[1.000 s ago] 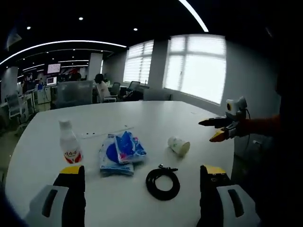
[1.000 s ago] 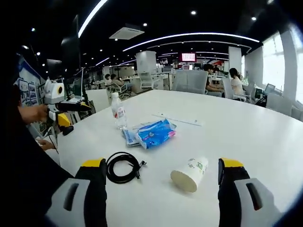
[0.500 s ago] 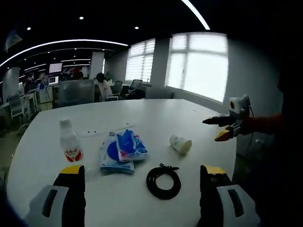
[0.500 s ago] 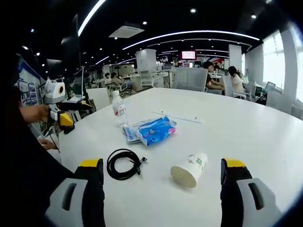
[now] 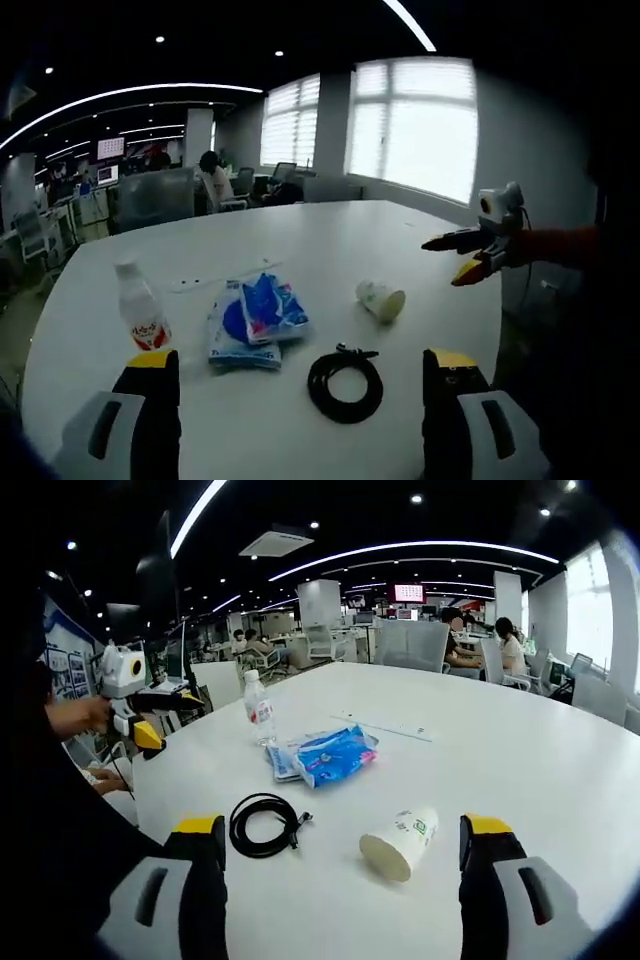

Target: Arrange the tabletop items into an orderly group along one side of the table until the central work area is clear of visible clutter.

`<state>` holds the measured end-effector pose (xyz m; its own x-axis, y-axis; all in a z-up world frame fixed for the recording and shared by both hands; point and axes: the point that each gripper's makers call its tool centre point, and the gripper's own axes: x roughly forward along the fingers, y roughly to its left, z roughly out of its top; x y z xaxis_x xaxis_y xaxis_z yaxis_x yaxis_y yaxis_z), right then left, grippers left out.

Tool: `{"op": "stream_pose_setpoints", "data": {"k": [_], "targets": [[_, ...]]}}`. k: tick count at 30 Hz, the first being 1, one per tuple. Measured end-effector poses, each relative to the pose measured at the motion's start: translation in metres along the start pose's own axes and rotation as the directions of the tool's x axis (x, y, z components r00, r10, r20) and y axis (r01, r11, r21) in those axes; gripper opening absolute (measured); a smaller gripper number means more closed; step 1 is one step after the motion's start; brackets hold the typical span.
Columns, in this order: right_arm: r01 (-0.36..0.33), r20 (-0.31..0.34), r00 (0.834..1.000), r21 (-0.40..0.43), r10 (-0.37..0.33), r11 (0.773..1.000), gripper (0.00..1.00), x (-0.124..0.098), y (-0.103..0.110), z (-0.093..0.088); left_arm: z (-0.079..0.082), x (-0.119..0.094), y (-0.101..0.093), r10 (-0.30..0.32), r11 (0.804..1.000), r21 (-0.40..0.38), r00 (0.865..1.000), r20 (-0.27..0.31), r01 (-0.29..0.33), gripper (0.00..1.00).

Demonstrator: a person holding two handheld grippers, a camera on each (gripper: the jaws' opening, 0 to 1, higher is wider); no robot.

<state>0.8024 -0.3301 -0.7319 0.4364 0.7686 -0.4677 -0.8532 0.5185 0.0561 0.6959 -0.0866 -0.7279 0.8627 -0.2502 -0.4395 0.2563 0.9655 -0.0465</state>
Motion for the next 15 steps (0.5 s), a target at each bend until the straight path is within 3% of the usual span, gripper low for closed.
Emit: {"op": "stream_pose_setpoints", "data": {"k": [3,5,10,15], "targets": [[-0.009,-0.007,1.000,-0.012,0.009,1.000,0.89,0.006,-0.004,0.002,-0.005,0.003,0.000,0.016,1.000,0.003,0.999,-0.032,-0.016,1.00],[-0.017,-0.003,1.000,-0.020,0.017,1.000,0.88,0.010,-0.006,0.006,-0.004,0.005,-0.005,0.009,1.000,-0.020,0.999,-0.048,-0.010,0.95],[-0.039,0.000,0.999,-0.044,0.039,0.998,0.85,0.020,-0.010,0.015,0.008,0.008,-0.016,0.021,0.999,-0.049,1.000,-0.017,-0.022,0.90],[-0.084,-0.002,0.996,-0.077,0.084,0.993,0.81,0.035,-0.014,0.027,0.015,0.018,-0.014,0.082,0.989,-0.125,0.997,0.008,-0.081,0.84]]}}
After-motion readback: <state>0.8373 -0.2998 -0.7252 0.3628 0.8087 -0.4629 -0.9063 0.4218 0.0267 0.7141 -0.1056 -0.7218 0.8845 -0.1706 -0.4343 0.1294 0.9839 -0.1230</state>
